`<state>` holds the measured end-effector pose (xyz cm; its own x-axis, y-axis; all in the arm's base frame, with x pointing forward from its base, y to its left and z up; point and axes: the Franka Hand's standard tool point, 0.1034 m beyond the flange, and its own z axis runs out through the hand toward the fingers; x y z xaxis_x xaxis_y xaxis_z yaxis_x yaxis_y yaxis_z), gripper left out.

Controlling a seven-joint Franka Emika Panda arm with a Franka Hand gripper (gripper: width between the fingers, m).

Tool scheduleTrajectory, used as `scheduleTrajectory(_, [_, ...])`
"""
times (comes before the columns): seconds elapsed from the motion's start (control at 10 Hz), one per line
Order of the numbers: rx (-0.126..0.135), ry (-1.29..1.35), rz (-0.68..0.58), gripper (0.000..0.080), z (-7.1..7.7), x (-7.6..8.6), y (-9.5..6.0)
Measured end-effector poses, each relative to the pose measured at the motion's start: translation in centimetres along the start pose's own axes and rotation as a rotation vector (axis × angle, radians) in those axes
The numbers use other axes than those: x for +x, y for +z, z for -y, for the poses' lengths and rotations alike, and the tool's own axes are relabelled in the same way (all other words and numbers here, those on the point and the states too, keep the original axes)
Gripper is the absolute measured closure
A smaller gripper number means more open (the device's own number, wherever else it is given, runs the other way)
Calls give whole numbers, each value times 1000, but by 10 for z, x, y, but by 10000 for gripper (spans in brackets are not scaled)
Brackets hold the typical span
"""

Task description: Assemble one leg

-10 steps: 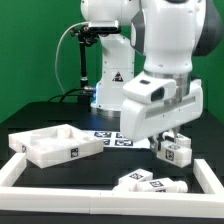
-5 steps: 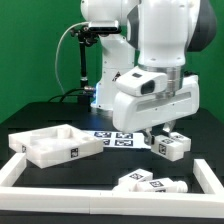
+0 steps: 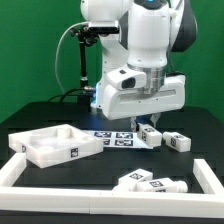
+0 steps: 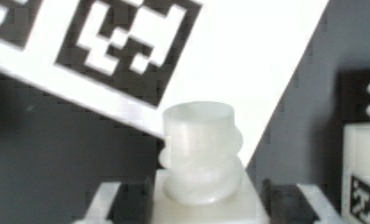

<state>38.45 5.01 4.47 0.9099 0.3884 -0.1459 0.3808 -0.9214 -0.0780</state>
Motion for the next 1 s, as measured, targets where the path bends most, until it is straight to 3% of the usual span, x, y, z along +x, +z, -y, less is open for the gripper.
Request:
scheduleTrajectory(0.3, [1, 9, -5, 512, -1, 0, 1])
scheduleTrajectory(0.5, [16, 64, 10, 512, -1, -28, 20])
scheduleTrajectory(0.6, [17, 61, 18, 512, 3, -34, 30])
scheduleTrajectory(1.0, [18, 70, 18, 512, 5, -36, 37])
